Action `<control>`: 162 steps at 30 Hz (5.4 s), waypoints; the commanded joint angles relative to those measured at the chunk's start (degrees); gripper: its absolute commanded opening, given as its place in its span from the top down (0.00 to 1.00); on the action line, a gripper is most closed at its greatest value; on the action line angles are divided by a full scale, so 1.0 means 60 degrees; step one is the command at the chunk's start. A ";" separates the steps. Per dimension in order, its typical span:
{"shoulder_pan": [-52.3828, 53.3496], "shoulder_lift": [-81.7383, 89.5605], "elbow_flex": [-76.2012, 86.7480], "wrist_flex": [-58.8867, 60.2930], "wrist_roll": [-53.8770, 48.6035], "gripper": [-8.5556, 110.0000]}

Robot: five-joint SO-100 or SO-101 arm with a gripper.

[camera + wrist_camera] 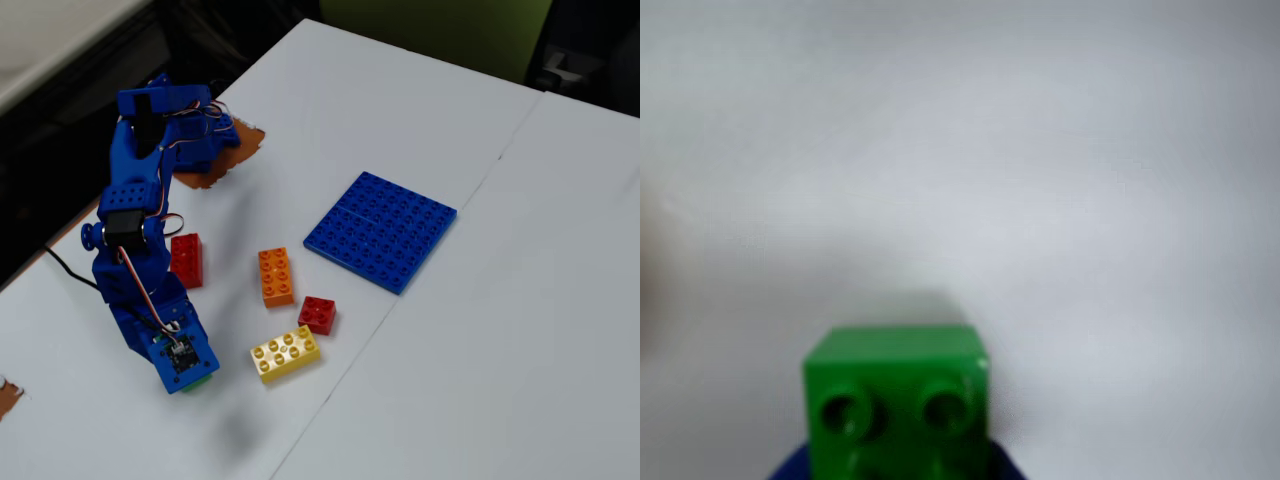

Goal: Pick up the 2x4 green block and go up the 8x8 blue block.

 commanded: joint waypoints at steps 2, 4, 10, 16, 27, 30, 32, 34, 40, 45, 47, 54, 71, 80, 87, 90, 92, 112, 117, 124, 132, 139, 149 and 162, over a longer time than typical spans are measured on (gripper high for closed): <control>-0.0176 0.0923 -0.0396 0.1113 0.0146 0.90; -0.0234 0.1479 -0.0396 0.2007 0.0146 0.90; -0.0791 0.4277 -0.0205 0.4893 0.0234 0.89; -0.2344 0.7939 0.2432 0.4907 0.1597 0.89; -0.7119 0.8804 0.3545 0.3457 0.4922 0.92; -0.7808 0.8071 0.3589 0.2578 0.5083 0.93; -0.8013 0.7969 0.4336 0.1597 0.5024 0.93; -0.8042 0.7881 0.5127 0.0864 0.4614 0.93; -0.8232 0.7075 0.5552 -0.0073 0.4395 0.93; -0.8232 0.6943 0.4526 0.0879 0.4395 0.93; -0.8218 0.6899 0.4131 0.1289 0.4395 0.93; -0.8350 0.6709 0.3589 0.1509 0.4570 0.93; -0.8496 0.6680 0.3501 0.1479 0.4570 0.93; -0.8672 0.6665 0.3354 0.1523 0.4570 0.93; -0.8730 0.6504 0.3325 0.1421 0.4585 0.93; -0.8730 0.6445 0.3267 0.1421 0.4585 0.93; -0.8730 0.6431 0.3267 0.1406 0.4585 0.93; -0.8730 0.6431 0.3267 0.1494 0.4614 0.93; -0.8730 0.6401 0.3267 0.1479 0.4614 0.93; -0.8716 0.6401 0.3267 0.1494 0.4614 0.93; -0.8716 0.6431 0.3267 0.1509 0.4614 0.93; -0.8716 0.6489 0.3267 0.1523 0.4614 0.93; -0.8745 0.6533 0.3267 0.1538 0.4614 0.93; -0.8745 0.6562 0.3267 0.1611 0.4614 0.93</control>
